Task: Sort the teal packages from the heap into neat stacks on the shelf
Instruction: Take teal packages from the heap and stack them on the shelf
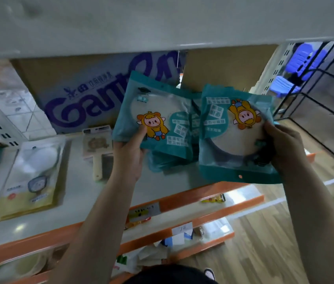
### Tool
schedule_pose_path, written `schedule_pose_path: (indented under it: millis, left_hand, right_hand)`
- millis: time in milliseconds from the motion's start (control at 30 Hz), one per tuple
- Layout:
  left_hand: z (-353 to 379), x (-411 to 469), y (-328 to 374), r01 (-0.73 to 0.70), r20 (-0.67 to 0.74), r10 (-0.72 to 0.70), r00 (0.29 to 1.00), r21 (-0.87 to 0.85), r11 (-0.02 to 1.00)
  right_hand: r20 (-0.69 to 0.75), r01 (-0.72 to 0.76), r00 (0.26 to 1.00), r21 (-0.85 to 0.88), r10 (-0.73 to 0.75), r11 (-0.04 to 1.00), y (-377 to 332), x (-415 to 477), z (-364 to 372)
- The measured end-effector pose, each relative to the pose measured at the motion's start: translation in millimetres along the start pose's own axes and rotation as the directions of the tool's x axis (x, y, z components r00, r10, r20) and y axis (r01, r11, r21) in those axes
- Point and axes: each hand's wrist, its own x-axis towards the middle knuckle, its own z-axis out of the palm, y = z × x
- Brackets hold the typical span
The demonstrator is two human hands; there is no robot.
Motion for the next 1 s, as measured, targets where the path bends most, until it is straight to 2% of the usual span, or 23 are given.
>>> schedule_pose_path:
  millis: [100,267,467,533,600,700,867,1000]
  left_hand:
    - [15,-1,-13,-0.042,-0.059,0.044,0.997,0.035,0.999]
    - [48,-7,-35,-0.018,-0.344,0.022,0.939,0.017,1.0]
    - [79,-5,-52,-0.093,-0.421,0.088,0.903,0.009,0.996]
    - [82,-2,-58,-0.104,-0.431,0.142,0.891,0.111,0.988]
    - [83,1,-63,-0.093,-0.456,0.276,0.846,0.384,0.919]
    - [79,-2,-66,-0.036,-0.44,0.5,0.746,0.723,0.69]
    - [61,-6,-68,0.047,-0.361,0.622,0.694,0.886,0.462]
    - [53,-7,-75,0.128,-0.367,0.605,0.707,0.907,0.401]
  right_hand:
    - [0.072,0.013,0.997,-0.05,-0.009,0.999,-3,27,-8]
    - [0.193,0.015,0.981,-0.107,0.007,0.994,-4,71,-26]
    - [0.272,-0.028,0.96,-0.129,0.063,0.991,-3,96,-47]
    - [0.282,-0.04,0.956,-0.13,0.076,0.991,-1,97,-53]
    - [0.291,-0.054,0.953,-0.122,0.088,0.991,3,97,-58]
    - [0.301,-0.07,0.948,-0.103,0.098,0.992,7,96,-61]
    - [0.331,-0.086,0.937,-0.082,0.108,0.993,8,88,-58]
    - [0.335,-0.087,0.935,-0.09,0.113,0.992,9,85,-59]
